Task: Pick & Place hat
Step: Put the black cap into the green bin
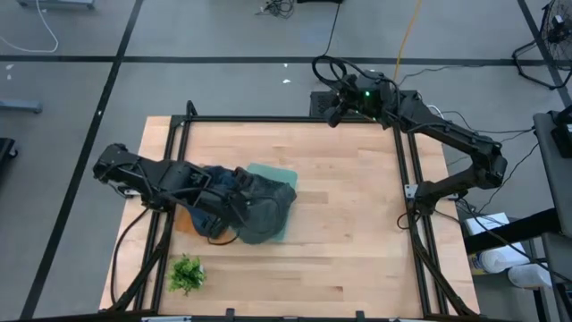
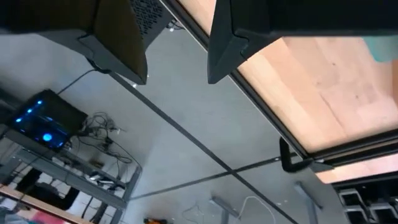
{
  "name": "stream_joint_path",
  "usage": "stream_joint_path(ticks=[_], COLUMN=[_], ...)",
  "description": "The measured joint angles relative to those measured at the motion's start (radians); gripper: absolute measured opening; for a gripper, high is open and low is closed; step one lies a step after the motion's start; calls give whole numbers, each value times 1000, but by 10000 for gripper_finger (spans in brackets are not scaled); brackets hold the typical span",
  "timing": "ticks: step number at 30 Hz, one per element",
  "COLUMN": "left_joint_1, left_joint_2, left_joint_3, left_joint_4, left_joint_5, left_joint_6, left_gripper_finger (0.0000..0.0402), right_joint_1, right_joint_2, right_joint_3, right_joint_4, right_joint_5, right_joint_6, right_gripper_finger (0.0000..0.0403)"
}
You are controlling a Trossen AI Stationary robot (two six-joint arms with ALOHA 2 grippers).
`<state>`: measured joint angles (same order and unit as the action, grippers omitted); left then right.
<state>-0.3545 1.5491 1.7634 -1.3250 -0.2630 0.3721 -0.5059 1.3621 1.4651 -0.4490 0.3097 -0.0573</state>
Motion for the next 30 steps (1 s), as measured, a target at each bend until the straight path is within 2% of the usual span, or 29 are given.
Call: stream_joint_path(ticks=[15,26,30], left_joint_1=[14,58,90], left_joint_2=[4,104,131], left_joint_3=[-1,-1,-1], left_joint_4=[26,42,2], left_joint_5=[5,74,59], left_joint_6=[-24,18,29], left_gripper_finger=[14,14,14], right_joint_1=[3,4,4], right_joint_2=[0,0,0], right_joint_3=[0,0,0], right_joint_4=[11,11,10], right_joint_5=[-2,-54,-54], right_joint_6=[54,56,55], right_gripper_finger=[155,155,155])
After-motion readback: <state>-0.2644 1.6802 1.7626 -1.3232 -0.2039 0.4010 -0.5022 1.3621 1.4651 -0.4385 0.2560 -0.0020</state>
